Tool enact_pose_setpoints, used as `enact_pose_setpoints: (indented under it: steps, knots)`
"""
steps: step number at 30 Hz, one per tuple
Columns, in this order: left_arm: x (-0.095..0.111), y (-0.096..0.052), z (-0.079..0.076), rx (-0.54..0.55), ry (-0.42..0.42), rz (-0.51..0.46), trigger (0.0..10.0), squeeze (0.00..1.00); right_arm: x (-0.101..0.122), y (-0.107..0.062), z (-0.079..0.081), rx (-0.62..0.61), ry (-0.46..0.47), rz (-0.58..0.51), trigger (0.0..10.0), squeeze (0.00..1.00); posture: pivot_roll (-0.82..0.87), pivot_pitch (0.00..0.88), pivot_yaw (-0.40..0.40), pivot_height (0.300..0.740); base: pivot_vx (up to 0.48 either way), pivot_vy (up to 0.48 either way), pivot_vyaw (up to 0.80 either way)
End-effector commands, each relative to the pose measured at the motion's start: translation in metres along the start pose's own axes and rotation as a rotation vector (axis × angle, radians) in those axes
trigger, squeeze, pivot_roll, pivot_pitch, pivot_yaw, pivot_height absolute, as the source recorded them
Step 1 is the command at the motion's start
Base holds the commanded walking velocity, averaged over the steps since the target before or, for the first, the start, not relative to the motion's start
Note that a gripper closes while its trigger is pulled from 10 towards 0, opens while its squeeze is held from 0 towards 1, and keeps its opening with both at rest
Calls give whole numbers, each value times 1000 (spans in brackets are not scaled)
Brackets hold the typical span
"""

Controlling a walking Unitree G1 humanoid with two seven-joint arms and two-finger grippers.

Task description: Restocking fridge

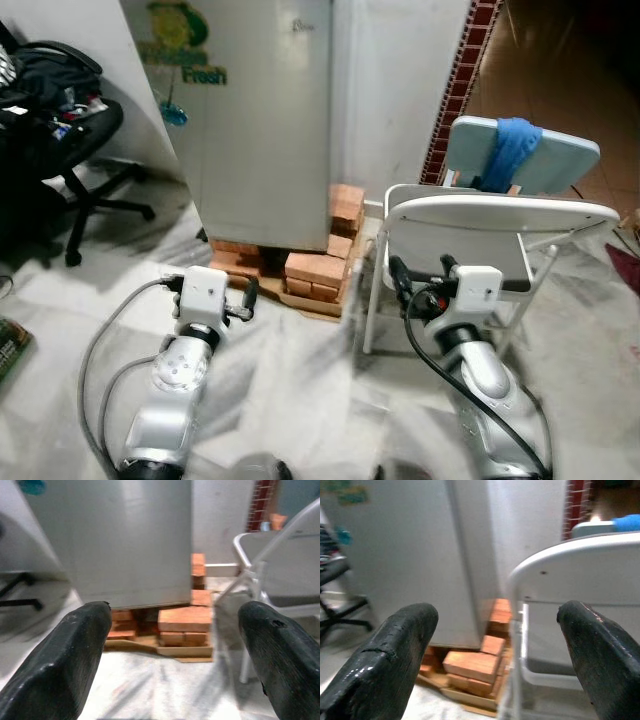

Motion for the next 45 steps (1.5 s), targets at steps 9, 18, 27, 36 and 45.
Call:
enact_pose_setpoints:
  steps: [9,18,27,36,45]
  knots:
    - [-1,1,8,15,25,2,10000,0,-1,0,4,2,2,4,10000,0,-13,24,51,740,0,480,-608]
    - [0,4,9,19,24,3,10000,0,-1,2,4,-2,-1,0,10000,0,-13,27,54,740,0,480,-800]
    - [10,6,12,27,38,-38,10000,0,2,8,4,14,-16,-9,10000,0,-2,27,57,740,0,480,-377]
    - [11,2,16,78,92,-68,10000,0,-2,0,-3,-9,-26,10,10000,0,-16,48,48,740,0,480,0]
    - [12,-8,11,54,87,-94,10000,0,-11,-13,-17,-77,1,43,10000,0,-15,64,27,740,0,480,-267]
Point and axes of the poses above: a point about 5 cm out from each wrist's last joint towards the gripper, its own y axis pointing out of the wrist towards the gripper, its own x axis along the axis of the wrist's last joint, z = x × y, the point moved 1 cm from there along y, pointing out of the wrist towards the gripper, and after that the axes turned 9 degrees about y, right-handed, at the moved point
